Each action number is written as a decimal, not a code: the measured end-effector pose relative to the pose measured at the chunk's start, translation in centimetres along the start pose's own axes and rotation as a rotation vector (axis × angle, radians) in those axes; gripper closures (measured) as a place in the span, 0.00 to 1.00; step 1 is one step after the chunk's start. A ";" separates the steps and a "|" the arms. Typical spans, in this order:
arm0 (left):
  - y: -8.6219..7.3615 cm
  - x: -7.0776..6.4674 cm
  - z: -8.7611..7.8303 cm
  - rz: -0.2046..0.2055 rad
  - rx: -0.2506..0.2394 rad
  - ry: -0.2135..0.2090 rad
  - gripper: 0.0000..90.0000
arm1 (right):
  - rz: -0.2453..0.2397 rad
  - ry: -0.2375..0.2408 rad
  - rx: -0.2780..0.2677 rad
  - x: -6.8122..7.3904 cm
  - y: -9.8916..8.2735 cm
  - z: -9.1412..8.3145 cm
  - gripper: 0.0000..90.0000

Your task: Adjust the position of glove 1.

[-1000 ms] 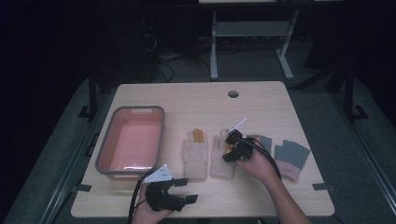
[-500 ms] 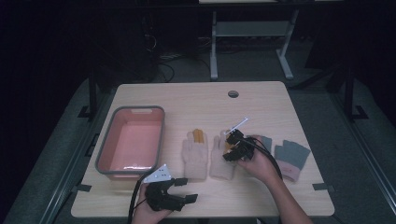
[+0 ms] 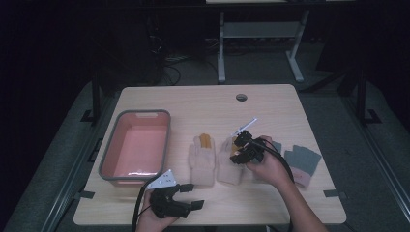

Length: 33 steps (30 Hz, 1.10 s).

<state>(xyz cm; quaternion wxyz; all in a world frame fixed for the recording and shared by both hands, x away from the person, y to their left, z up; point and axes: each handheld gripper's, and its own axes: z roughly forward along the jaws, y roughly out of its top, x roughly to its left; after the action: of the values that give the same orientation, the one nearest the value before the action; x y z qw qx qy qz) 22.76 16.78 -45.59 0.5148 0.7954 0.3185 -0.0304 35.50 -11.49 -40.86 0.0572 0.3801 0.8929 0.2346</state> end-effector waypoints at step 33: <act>0.0 -0.5 -0.3 0.003 -0.008 -0.007 0.27 | -0.203 0.124 -0.008 5.4 7.9 0.8 0.65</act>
<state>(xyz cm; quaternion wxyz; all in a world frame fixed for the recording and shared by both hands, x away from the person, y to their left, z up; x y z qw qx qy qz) 22.29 16.78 -45.32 0.5191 0.7937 0.3157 -0.0313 37.06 -2.69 -37.49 0.0271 0.2724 0.9276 0.2543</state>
